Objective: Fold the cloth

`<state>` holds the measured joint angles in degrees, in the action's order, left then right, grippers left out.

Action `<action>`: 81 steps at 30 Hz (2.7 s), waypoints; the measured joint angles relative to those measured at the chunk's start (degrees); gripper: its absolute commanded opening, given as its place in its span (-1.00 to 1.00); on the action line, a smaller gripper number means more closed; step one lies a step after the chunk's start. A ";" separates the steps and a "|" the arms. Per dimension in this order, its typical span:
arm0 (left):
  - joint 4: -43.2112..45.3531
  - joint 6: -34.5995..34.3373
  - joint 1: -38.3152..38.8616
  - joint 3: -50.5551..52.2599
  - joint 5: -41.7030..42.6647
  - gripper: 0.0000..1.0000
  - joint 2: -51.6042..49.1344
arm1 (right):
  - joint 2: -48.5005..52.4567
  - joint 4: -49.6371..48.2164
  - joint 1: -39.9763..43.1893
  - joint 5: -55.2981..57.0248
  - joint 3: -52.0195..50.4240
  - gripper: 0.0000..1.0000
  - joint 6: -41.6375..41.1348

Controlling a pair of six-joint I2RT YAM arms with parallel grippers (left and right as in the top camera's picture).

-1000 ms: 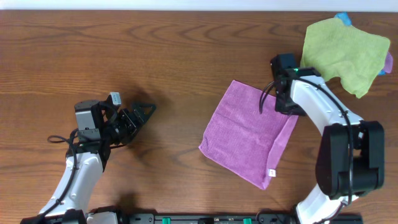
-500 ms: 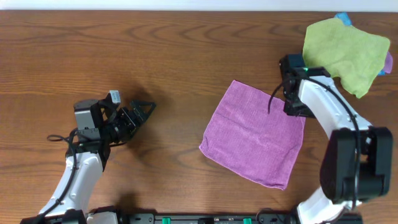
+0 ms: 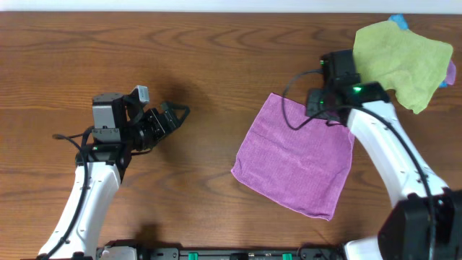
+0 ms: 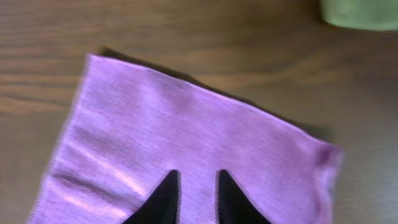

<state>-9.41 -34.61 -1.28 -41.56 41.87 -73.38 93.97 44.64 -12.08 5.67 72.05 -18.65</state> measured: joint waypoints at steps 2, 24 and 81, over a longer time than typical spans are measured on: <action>-1.81 0.20 0.00 -0.07 -0.31 0.93 0.00 | 1.79 -2.45 -1.62 -1.11 0.00 -0.97 -0.24; -3.69 2.10 -0.09 -0.07 -0.28 0.94 0.00 | 16.65 -16.55 -6.54 -4.66 -0.02 -0.97 -3.26; -4.00 4.50 -12.98 -0.07 1.25 0.95 -0.02 | 44.37 -25.14 -19.71 -5.90 32.24 -0.97 -5.27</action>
<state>-13.41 -30.11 -14.26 -41.63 43.11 -73.41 138.34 19.51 -31.79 -0.23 104.29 -23.92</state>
